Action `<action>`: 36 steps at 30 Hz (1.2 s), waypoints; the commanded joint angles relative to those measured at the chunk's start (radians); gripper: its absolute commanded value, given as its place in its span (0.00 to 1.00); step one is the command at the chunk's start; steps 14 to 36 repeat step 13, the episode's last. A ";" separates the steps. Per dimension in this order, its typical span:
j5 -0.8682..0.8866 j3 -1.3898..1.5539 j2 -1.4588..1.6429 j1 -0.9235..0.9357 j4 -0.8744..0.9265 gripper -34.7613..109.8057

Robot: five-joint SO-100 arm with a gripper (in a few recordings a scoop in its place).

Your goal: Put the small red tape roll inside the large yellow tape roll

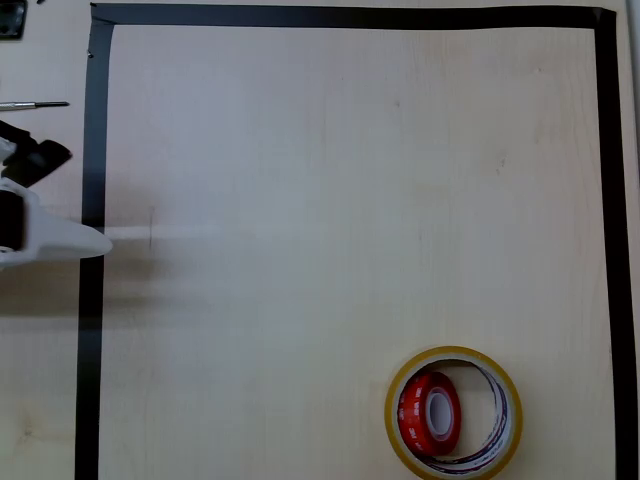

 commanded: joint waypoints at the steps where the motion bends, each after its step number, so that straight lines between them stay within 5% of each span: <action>1: 0.000 0.049 0.018 -0.008 -0.005 0.24; 36: -0.003 0.127 0.018 0.002 -0.021 0.26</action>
